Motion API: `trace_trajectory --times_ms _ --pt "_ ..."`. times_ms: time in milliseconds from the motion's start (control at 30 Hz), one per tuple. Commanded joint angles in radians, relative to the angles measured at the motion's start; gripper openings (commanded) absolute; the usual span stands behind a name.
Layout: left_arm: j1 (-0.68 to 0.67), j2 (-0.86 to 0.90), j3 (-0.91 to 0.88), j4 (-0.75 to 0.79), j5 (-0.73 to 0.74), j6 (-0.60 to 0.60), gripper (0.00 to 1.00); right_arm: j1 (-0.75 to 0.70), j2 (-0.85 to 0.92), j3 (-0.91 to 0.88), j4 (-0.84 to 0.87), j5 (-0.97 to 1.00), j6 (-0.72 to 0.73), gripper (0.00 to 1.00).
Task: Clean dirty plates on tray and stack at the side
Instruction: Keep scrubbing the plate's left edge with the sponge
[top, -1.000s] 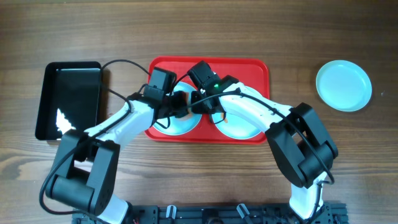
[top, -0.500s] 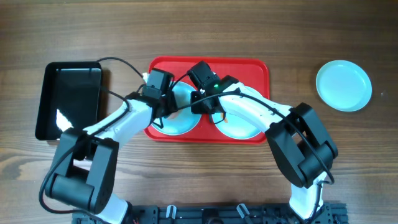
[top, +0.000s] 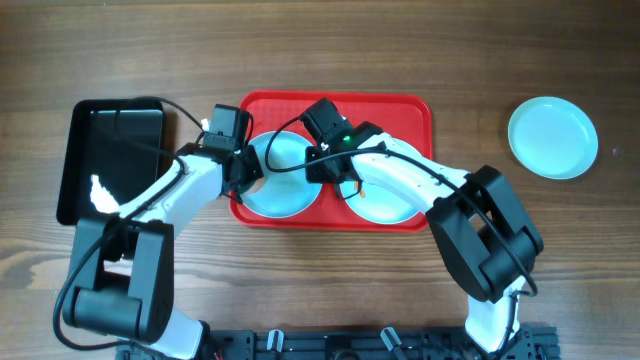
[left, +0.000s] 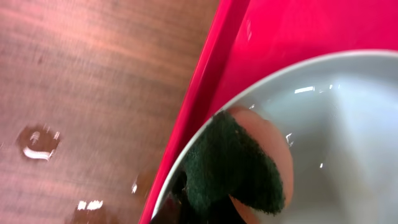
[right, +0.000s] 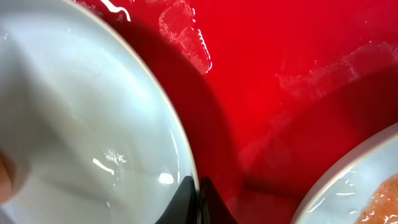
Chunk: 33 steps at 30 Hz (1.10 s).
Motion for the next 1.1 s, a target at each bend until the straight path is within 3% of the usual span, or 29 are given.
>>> trace_trajectory --times_ms 0,467,700,1067 --pt "0.035 -0.07 -0.017 -0.077 -0.019 0.011 0.04 -0.007 0.007 -0.003 -0.014 0.045 0.001 0.04" --pt "0.035 -0.409 -0.017 -0.17 0.054 0.01 0.04 -0.007 0.007 -0.003 -0.014 0.045 0.001 0.04" --pt "0.018 -0.347 -0.017 -0.119 0.291 -0.002 0.04 -0.007 0.007 -0.003 -0.013 0.045 0.001 0.04" --pt "-0.132 -0.091 -0.017 0.04 0.306 -0.082 0.04 -0.007 0.007 -0.003 -0.014 0.045 0.001 0.04"
